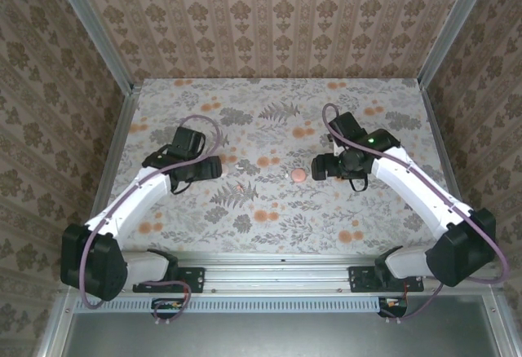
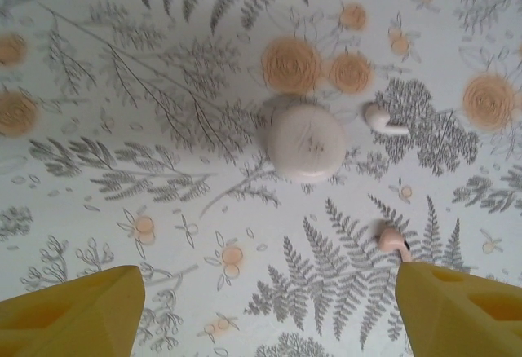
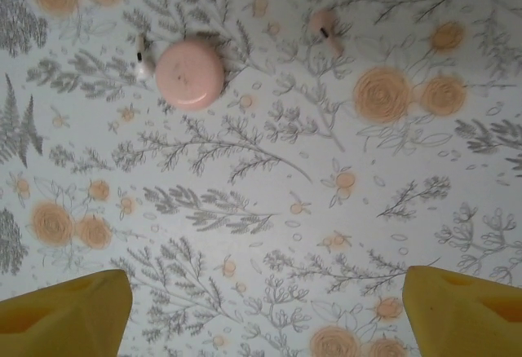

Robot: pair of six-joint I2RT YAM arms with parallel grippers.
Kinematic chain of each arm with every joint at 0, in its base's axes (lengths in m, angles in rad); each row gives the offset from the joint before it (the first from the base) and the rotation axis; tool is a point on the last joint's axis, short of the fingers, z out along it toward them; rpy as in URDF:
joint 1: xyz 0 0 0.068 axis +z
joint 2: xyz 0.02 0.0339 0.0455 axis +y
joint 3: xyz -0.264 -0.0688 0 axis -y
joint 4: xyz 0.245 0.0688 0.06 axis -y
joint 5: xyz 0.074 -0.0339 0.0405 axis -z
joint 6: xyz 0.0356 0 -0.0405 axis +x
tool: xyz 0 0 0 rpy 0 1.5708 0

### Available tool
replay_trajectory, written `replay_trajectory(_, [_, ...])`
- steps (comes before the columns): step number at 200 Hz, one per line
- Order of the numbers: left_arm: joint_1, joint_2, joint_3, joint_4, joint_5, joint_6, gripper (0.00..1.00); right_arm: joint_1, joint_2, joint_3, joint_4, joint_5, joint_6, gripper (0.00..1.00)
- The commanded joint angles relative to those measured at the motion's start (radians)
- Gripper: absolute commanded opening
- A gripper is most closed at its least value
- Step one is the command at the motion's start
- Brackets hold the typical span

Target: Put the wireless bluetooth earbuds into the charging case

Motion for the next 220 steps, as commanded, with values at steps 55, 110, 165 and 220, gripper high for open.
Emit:
replay_trajectory(55, [0.127,-0.011,-0.043,-0.021,0.208,-0.022,0.83,0.016,0.287,0.193,-0.091,-0.069,-0.134,0.67])
replay_trajectory(110, [0.155,0.004,-0.048,-0.019,0.203,-0.019,0.83,0.015,0.511,0.365,-0.152,0.005,-0.035,0.67])
replay_trajectory(165, [0.159,0.032,-0.052,-0.016,0.193,-0.013,0.82,0.016,0.652,0.485,-0.145,-0.014,-0.007,0.69])
replay_trajectory(220, [0.160,0.031,-0.056,0.008,0.181,-0.019,0.82,0.019,0.736,0.523,-0.116,-0.057,0.002,0.69])
